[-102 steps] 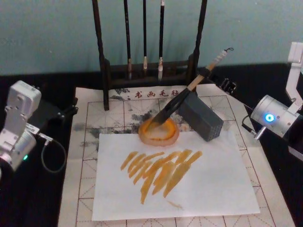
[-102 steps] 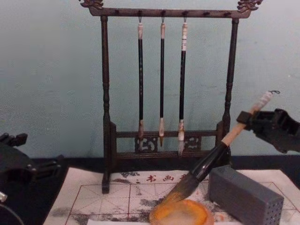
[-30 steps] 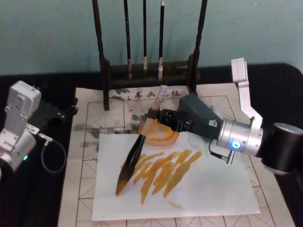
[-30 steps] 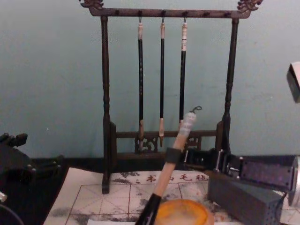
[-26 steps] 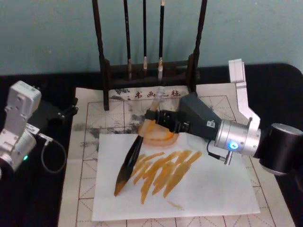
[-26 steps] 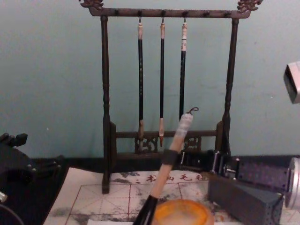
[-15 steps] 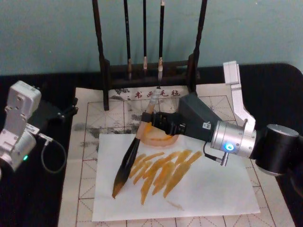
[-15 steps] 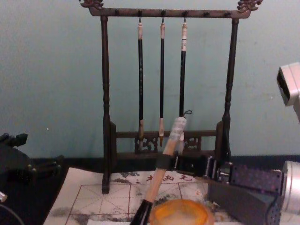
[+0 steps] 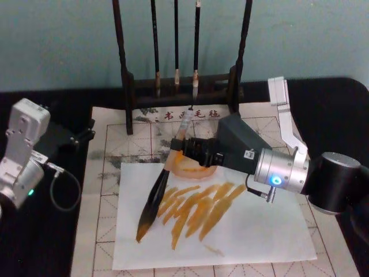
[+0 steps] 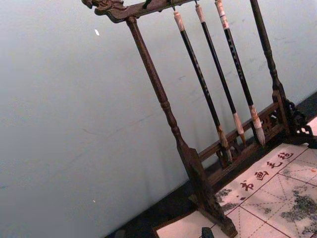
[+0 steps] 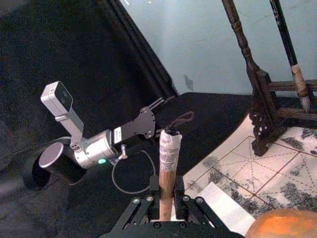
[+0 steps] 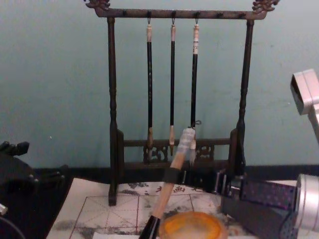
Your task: Pick up the brush from the inkstone, write on the paper, then place the brush back to its original position.
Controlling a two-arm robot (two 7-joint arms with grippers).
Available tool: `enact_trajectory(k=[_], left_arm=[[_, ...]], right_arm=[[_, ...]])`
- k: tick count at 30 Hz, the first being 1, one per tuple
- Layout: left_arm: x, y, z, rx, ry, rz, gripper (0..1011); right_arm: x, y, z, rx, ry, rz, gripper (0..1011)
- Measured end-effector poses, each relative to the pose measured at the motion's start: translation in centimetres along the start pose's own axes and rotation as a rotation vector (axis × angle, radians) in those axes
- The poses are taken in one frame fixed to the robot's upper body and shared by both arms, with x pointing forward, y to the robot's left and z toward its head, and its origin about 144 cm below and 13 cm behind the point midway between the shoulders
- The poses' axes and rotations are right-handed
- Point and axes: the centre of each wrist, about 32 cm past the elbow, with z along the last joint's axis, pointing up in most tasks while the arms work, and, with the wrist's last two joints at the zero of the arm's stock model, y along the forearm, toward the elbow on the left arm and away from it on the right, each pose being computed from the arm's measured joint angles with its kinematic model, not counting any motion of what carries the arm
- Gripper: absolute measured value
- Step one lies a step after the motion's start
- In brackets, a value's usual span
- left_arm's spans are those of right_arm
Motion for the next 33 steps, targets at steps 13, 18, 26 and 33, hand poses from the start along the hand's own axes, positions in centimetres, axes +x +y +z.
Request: enact_trajectory(k=[13, 18, 26, 33], left_arm=[[0.0, 0.0, 0.0, 0.000, 0.000, 0.000, 1001], [0.0, 0.0, 0.0, 0.000, 0.000, 0.000, 1001], [0.0, 0.0, 0.0, 0.000, 0.000, 0.000, 1001], [0.0, 0.0, 0.0, 0.000, 0.000, 0.000, 1001]], right_arm=[[0.4, -0.1, 0.2, 0.017, -0.029, -0.025, 181], [0.6, -0.1, 0.3, 0.024, -0.031, -0.038, 182], [0.8, -0.1, 0.5, 0.038, -0.032, -0.056, 181], [1.1, -0.2, 0.8, 0.049, -0.032, -0.073, 181]])
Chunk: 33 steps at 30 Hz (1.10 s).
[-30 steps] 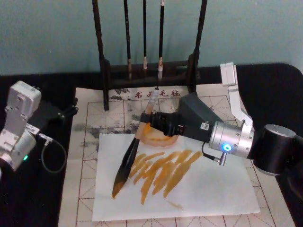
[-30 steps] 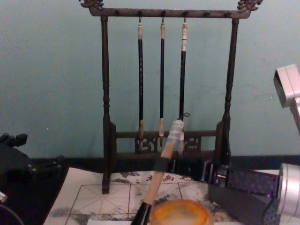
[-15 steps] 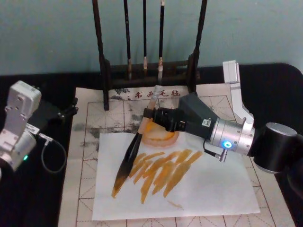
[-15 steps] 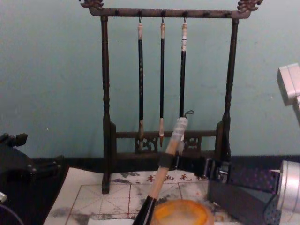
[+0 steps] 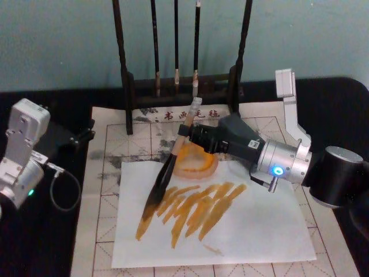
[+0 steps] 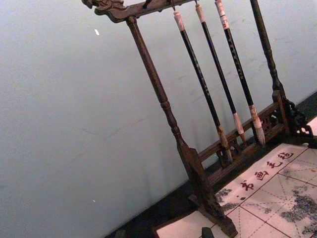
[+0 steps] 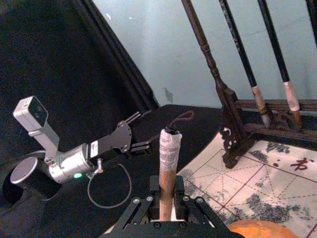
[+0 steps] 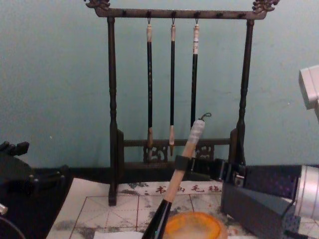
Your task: Pick up the brush from the inkstone, write on the paper, then place the brush back to its original position.
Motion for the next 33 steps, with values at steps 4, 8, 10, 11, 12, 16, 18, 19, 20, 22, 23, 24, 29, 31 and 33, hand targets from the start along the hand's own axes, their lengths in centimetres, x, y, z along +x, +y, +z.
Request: enact_trajectory(k=[4, 8, 10, 11, 12, 16, 18, 19, 20, 22, 23, 24, 29, 31, 33], left_arm=[[0.0, 0.0, 0.0, 0.000, 0.000, 0.000, 1001], [0.0, 0.0, 0.0, 0.000, 0.000, 0.000, 1001], [0.0, 0.0, 0.0, 0.000, 0.000, 0.000, 1001], [0.0, 0.0, 0.0, 0.000, 0.000, 0.000, 1001], [0.0, 0.0, 0.0, 0.000, 0.000, 0.000, 1001], [0.0, 0.0, 0.0, 0.000, 0.000, 0.000, 1001], [0.0, 0.0, 0.0, 0.000, 0.000, 0.000, 1001], [0.0, 0.0, 0.0, 0.000, 0.000, 0.000, 1001], [0.0, 0.0, 0.0, 0.000, 0.000, 0.000, 1001], [0.0, 0.0, 0.0, 0.000, 0.000, 0.000, 1001], [0.0, 0.0, 0.0, 0.000, 0.000, 0.000, 1001], [0.0, 0.0, 0.0, 0.000, 0.000, 0.000, 1001], [0.0, 0.0, 0.0, 0.000, 0.000, 0.000, 1001], [0.0, 0.0, 0.0, 0.000, 0.000, 0.000, 1001], [0.0, 0.0, 0.0, 0.000, 0.000, 0.000, 1001]], right_arm=[[0.1, 0.0, 0.1, 0.006, 0.001, -0.008, 181], [0.3, -0.1, 0.3, 0.012, 0.004, -0.014, 181], [0.3, -0.1, 0.4, 0.015, 0.006, -0.017, 181], [0.4, -0.2, 0.4, 0.017, 0.008, -0.019, 182], [0.4, -0.2, 0.4, 0.018, 0.008, -0.020, 182], [0.5, -0.2, 0.6, 0.026, 0.014, -0.027, 181], [0.6, -0.3, 0.7, 0.033, 0.018, -0.031, 181], [0.6, -0.4, 0.8, 0.036, 0.020, -0.033, 181], [0.6, -0.4, 0.8, 0.038, 0.021, -0.035, 181], [0.6, -0.5, 1.0, 0.047, 0.024, -0.039, 181], [0.6, -0.5, 1.1, 0.050, 0.026, -0.040, 181], [0.6, -0.6, 1.2, 0.056, 0.029, -0.043, 181], [0.7, -0.8, 1.5, 0.072, 0.036, -0.052, 181], [0.7, -0.8, 1.6, 0.077, 0.037, -0.056, 181], [0.7, -0.9, 1.7, 0.082, 0.040, -0.060, 181]])
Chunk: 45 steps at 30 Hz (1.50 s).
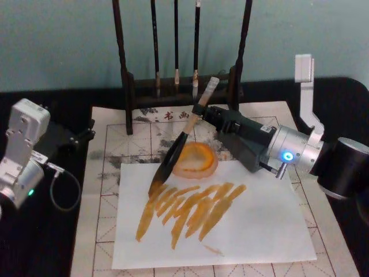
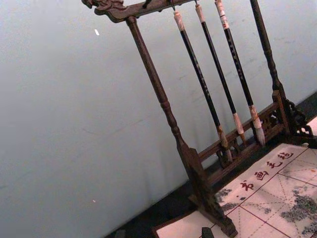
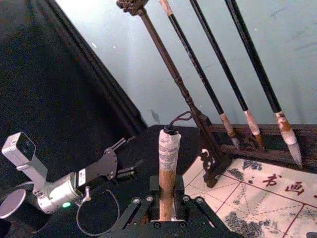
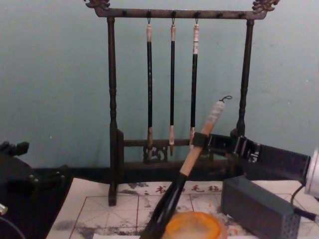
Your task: Pick up the brush from the inkstone, write on the paper, then place the brush back to its original position.
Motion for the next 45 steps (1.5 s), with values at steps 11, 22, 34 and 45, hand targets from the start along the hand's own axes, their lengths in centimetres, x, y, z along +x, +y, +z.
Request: enact_trajectory(k=[11, 22, 34, 45], left_arm=[[0.0, 0.0, 0.0, 0.000, 0.000, 0.000, 1001], [0.0, 0.0, 0.0, 0.000, 0.000, 0.000, 1001], [0.0, 0.0, 0.0, 0.000, 0.000, 0.000, 1001], [0.0, 0.0, 0.0, 0.000, 0.000, 0.000, 1001]], right_arm=[[-0.1, -0.4, 0.1, 0.015, 0.023, -0.039, 181], [-0.6, -0.9, 0.0, 0.065, 0.045, -0.125, 181], [-1.8, -1.8, -0.2, 0.145, 0.054, -0.231, 181], [-2.7, -2.9, -0.9, 0.216, 0.076, -0.320, 181]])
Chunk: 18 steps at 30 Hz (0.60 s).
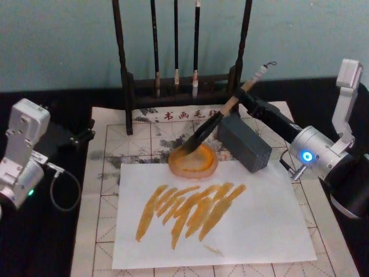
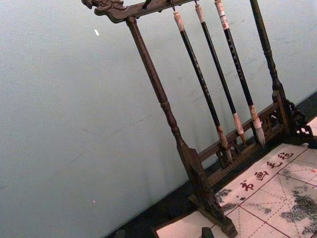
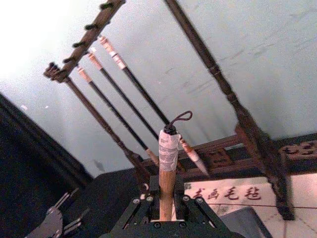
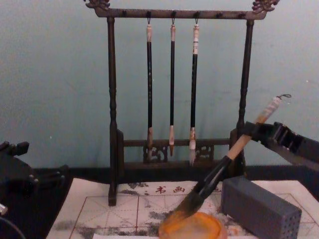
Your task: Pick up the brush from the inkstone, write on the paper, then place the brush back to its original position.
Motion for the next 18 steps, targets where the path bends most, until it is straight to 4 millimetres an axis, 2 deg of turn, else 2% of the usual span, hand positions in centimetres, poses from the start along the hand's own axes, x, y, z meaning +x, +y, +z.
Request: enact_trajectory(k=[18], left_arm=[[0.0, 0.0, 0.0, 0.000, 0.000, 0.000, 1001]], right_arm=[[-0.5, -1.1, -1.1, 0.029, 0.043, -0.105, 181]])
